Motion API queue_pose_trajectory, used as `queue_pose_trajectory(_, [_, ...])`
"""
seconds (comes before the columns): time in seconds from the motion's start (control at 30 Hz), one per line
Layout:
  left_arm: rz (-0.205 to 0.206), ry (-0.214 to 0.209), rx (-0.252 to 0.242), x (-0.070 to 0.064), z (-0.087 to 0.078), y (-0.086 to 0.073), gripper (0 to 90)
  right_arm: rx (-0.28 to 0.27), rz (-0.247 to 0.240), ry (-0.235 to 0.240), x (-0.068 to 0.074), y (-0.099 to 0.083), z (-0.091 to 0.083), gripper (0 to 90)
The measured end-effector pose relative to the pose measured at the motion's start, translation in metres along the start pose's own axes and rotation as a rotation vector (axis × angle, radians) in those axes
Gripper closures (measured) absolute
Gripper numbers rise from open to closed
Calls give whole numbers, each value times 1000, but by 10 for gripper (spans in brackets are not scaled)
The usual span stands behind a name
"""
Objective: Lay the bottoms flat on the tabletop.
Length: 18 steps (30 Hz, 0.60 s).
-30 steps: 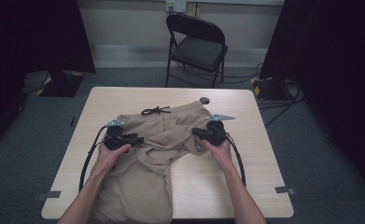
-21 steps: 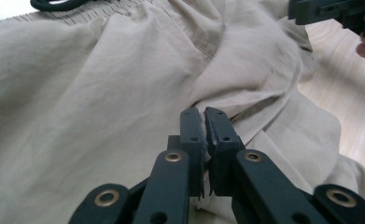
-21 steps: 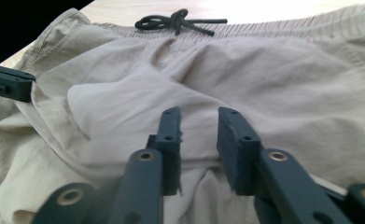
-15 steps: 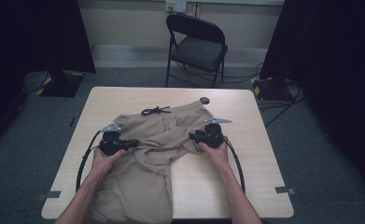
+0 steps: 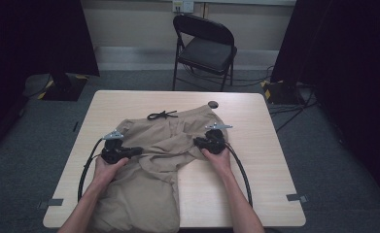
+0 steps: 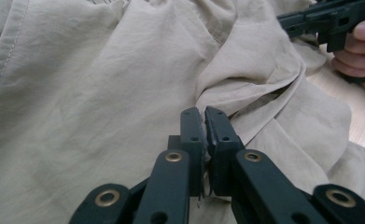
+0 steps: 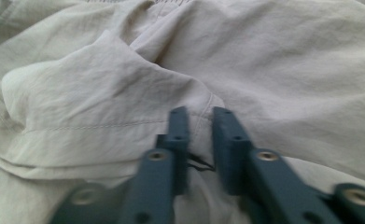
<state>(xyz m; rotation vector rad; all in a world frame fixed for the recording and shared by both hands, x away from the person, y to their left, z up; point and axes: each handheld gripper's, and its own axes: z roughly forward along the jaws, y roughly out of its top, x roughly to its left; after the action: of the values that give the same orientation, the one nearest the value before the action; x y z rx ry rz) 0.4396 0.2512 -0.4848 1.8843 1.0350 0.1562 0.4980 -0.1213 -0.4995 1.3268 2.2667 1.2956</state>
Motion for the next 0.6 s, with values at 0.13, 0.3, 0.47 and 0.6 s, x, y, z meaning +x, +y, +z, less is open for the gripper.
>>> queue_pose_trajectory(0.13, [5,-9,-13,-4,-3,1,868,-27,13,5,-1,3,-8,863])
queue_pose_trajectory(0.3, [26,-41,-58,-17,-8,8,867,-84,0,5,-2,17,-37,863])
queue_pose_trajectory(0.47, [56,-66,-71,-31,-10,13,868,-109,-16,-2,-3,23,-57,863])
queue_pose_trajectory(0.6, [85,-95,-91,-47,-13,20,868,-133,-24,-10,-4,26,-75,864])
